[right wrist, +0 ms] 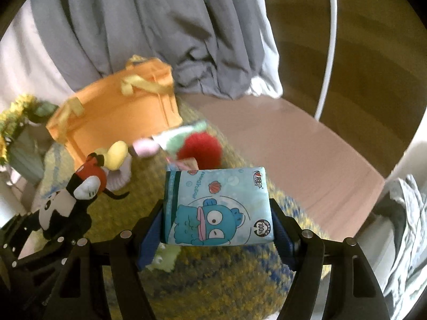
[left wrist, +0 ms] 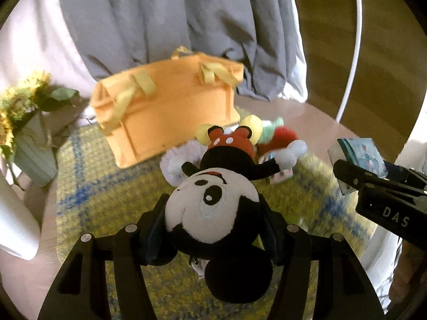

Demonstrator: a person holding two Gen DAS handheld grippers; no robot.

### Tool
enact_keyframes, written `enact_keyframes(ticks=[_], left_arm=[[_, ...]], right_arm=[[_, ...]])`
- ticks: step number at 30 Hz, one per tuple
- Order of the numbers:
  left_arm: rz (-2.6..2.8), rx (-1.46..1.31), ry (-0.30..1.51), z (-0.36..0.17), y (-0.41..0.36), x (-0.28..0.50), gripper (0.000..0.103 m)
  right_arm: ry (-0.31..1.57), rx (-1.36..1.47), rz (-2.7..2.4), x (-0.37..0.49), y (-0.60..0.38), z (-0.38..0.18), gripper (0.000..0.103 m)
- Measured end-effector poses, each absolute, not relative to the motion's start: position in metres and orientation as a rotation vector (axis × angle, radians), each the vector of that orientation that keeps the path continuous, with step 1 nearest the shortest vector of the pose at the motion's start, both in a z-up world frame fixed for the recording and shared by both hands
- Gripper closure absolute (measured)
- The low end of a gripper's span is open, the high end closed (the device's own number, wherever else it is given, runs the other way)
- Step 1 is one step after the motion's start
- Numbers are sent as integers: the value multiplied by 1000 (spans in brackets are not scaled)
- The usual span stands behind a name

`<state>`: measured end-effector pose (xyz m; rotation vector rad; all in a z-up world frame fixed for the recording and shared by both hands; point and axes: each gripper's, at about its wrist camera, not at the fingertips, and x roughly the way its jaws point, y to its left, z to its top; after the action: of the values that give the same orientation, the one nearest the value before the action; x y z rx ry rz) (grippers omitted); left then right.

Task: Organize soft objects
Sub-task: 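Lift Mickey with the left gripper while the right gripper carries the book over the crate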

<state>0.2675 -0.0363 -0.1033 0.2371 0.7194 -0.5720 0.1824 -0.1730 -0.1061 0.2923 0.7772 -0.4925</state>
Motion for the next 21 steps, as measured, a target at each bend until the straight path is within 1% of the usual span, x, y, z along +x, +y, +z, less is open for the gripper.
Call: enact_keyframes(ticks=[8,21], left_arm=[[-433,153,634,-59,-36,266,42],[-230,74,535,-23,-51,282,42]], right_arm=[[686,265,-332,200,-186,-69,30],[562,199,-76,249,-206,-30,30]])
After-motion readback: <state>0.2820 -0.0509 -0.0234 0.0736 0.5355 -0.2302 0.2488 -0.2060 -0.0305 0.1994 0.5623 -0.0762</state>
